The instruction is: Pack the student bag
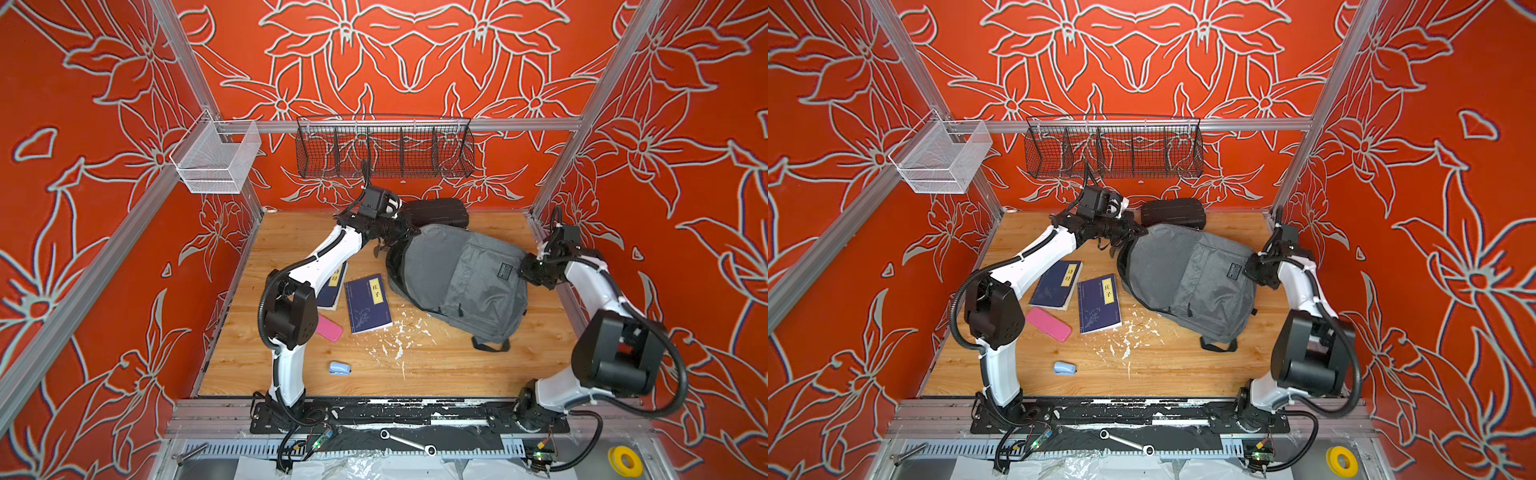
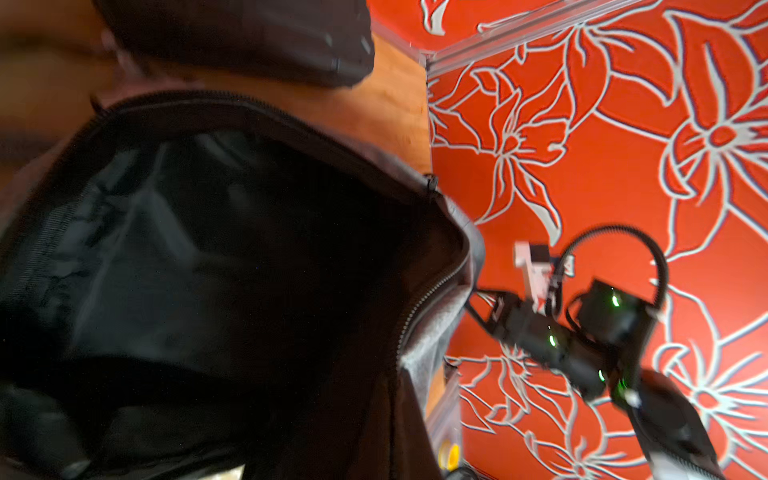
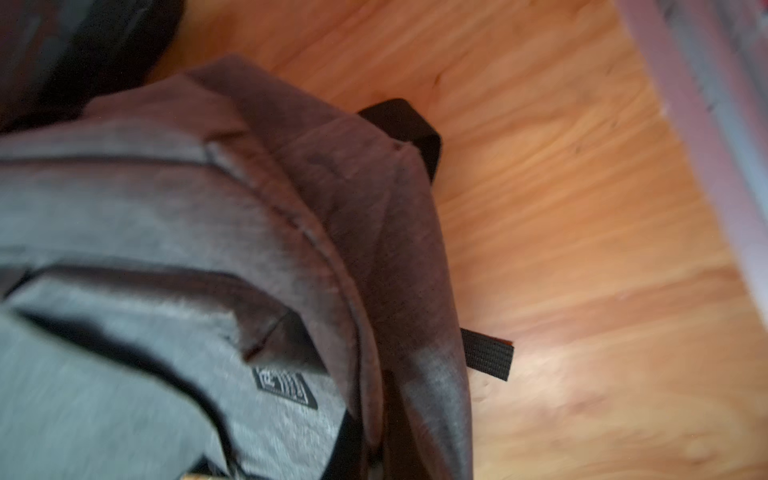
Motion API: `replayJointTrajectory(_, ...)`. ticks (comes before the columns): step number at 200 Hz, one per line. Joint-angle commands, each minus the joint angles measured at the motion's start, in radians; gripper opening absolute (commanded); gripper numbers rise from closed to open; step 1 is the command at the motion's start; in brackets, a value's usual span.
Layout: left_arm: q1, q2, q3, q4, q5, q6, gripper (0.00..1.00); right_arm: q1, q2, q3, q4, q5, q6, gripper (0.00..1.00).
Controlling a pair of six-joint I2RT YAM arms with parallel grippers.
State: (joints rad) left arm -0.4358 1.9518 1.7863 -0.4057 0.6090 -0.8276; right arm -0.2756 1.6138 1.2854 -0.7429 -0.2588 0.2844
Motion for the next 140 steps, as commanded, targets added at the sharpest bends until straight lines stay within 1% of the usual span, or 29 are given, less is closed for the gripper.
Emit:
replayJointTrajectory(1,-0.035,-0.033,-0.085,0.043,0.062,-0.116,0.00,0.000,0.136,0.156,-0.050,0.032,-0.091,0.00)
replayJointTrajectory(2,-0.036,-0.034,-0.091,0.047,0.060,-0.118,0.00,0.000,0.144,0.166,-0.055,0.033,-0.092,0.00)
replayJointTrajectory(4,-0.040,-0.036,-0.098,0.053,0.058,-0.123,0.00,0.000,0.157,0.183,-0.064,0.033,-0.097,0.03)
replayJointTrajectory(9,-0.047,-0.040,-0.115,0.072,0.053,-0.134,0.00,0.001,0.195,0.237,-0.097,0.038,-0.107,0.16)
replayJointTrajectory(10,-0.051,-0.041,-0.115,0.075,0.051,-0.135,0.00,0.001,0.213,0.253,-0.111,0.039,-0.113,0.20)
replayJointTrajectory(11,-0.051,-0.042,-0.122,0.078,0.050,-0.137,0.00,0.001,0.213,0.253,-0.111,0.039,-0.113,0.20)
replayJointTrajectory(18,-0.060,-0.042,-0.132,0.090,0.034,-0.147,0.00,0.003,0.254,0.320,-0.156,0.053,-0.128,0.32)
replayJointTrajectory(26,-0.067,-0.037,-0.139,0.102,0.018,-0.155,0.00,0.009,0.268,0.364,-0.187,0.080,-0.138,0.40)
replayJointTrajectory(33,-0.072,-0.029,-0.134,0.109,0.006,-0.157,0.00,0.019,0.251,0.376,-0.185,0.108,-0.148,0.49)
replayJointTrajectory(45,-0.079,-0.012,-0.114,0.092,-0.035,-0.143,0.00,0.041,0.170,0.353,-0.145,0.155,-0.171,0.61)
replayJointTrajectory(57,-0.083,0.006,-0.103,0.097,-0.054,-0.142,0.00,0.076,0.080,0.314,-0.101,0.154,-0.205,0.70)
replayJointTrajectory(66,-0.083,0.016,-0.100,0.103,-0.055,-0.154,0.00,0.110,0.011,0.278,-0.078,0.139,-0.212,0.75)
replayJointTrajectory(81,-0.083,0.030,-0.092,0.107,-0.042,-0.169,0.00,0.193,-0.087,0.187,-0.040,0.066,-0.195,0.78)
replayJointTrajectory(92,-0.084,0.037,-0.081,0.101,-0.034,-0.175,0.00,0.260,-0.153,0.098,0.001,-0.009,-0.147,0.80)
replayJointTrajectory(99,-0.083,0.038,-0.075,0.093,-0.035,-0.178,0.00,0.303,-0.201,0.036,0.036,-0.043,-0.102,0.80)
replayJointTrajectory(106,-0.082,0.041,-0.069,0.085,-0.038,-0.184,0.00,0.361,-0.248,-0.025,0.082,-0.078,-0.083,0.81)
replayJointTrajectory(122,-0.082,0.050,-0.047,0.066,-0.041,-0.192,0.00,0.486,-0.377,-0.189,0.211,-0.059,-0.075,0.83)
replayJointTrajectory(133,-0.082,0.061,-0.027,0.049,-0.039,-0.196,0.00,0.534,-0.456,-0.284,0.306,-0.050,-0.056,0.84)
replayJointTrajectory(140,-0.082,0.069,-0.013,0.036,-0.039,-0.197,0.00,0.563,-0.493,-0.329,0.334,-0.041,-0.056,0.84)
